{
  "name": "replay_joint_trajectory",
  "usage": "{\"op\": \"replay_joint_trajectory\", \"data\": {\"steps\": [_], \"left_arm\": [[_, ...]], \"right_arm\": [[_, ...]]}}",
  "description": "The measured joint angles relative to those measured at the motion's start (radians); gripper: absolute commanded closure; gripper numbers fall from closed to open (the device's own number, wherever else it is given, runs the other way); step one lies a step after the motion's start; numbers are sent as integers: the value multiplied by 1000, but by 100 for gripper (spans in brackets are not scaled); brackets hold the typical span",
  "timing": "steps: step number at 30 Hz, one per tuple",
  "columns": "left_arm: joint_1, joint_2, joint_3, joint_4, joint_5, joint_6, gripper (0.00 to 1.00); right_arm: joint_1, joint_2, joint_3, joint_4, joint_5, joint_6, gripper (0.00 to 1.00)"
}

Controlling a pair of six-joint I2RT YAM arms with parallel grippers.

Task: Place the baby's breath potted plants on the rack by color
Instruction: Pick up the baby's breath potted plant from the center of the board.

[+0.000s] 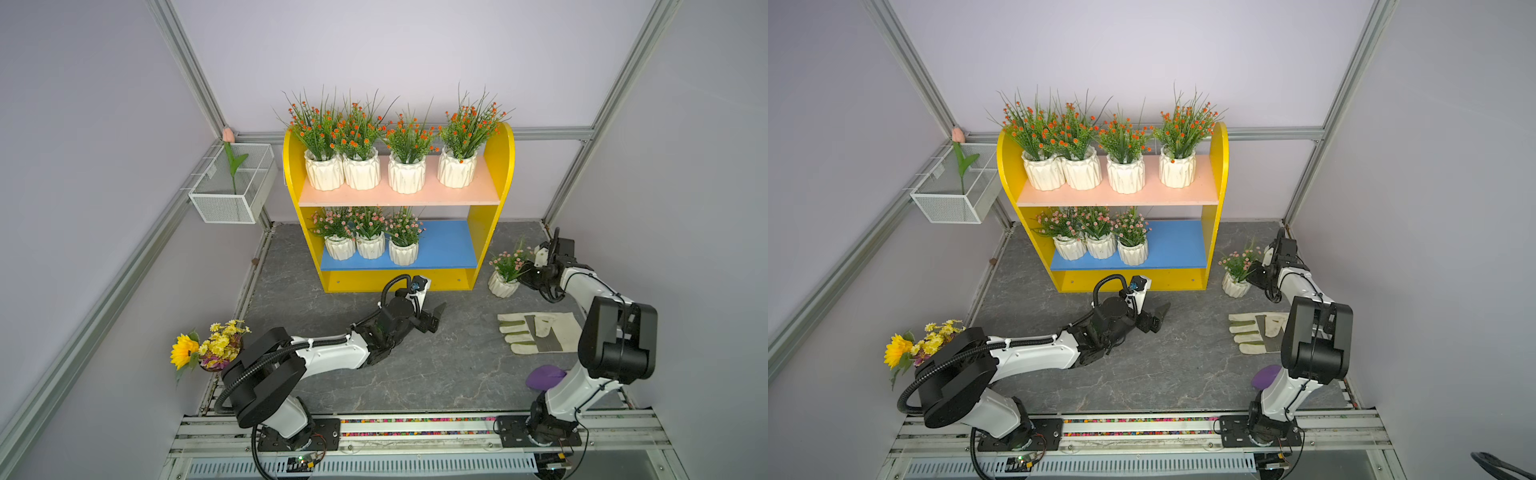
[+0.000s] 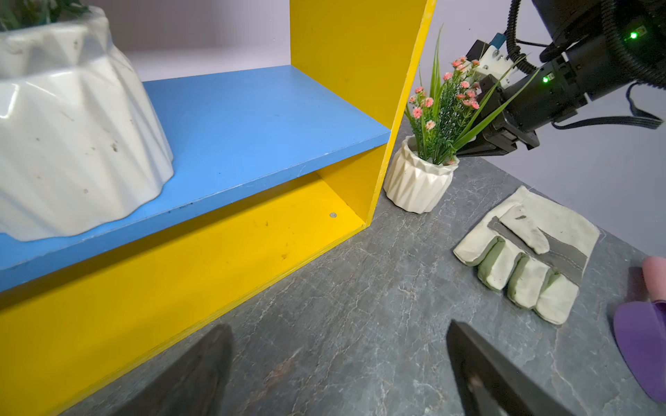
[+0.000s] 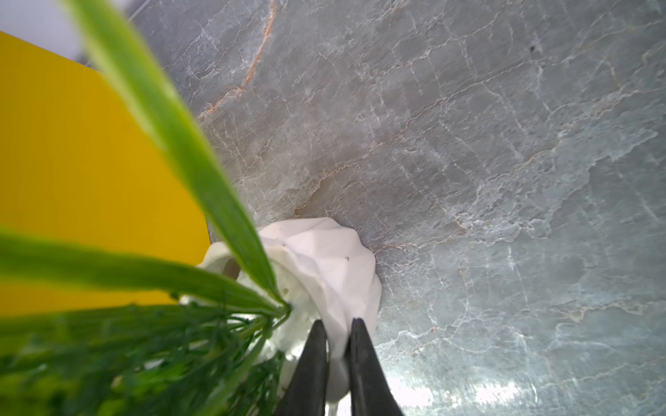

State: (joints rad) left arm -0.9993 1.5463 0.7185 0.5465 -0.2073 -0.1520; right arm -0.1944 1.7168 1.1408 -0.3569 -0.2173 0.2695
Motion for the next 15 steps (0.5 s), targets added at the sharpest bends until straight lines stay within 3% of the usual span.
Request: {"op": "replay_joint_trajectory", "data": {"steps": [15], "left_arm": [[-1,22,-16,94,34,13,1]], "right_arm": [[42,-156,-86,-96,-8,-13,89]]}}
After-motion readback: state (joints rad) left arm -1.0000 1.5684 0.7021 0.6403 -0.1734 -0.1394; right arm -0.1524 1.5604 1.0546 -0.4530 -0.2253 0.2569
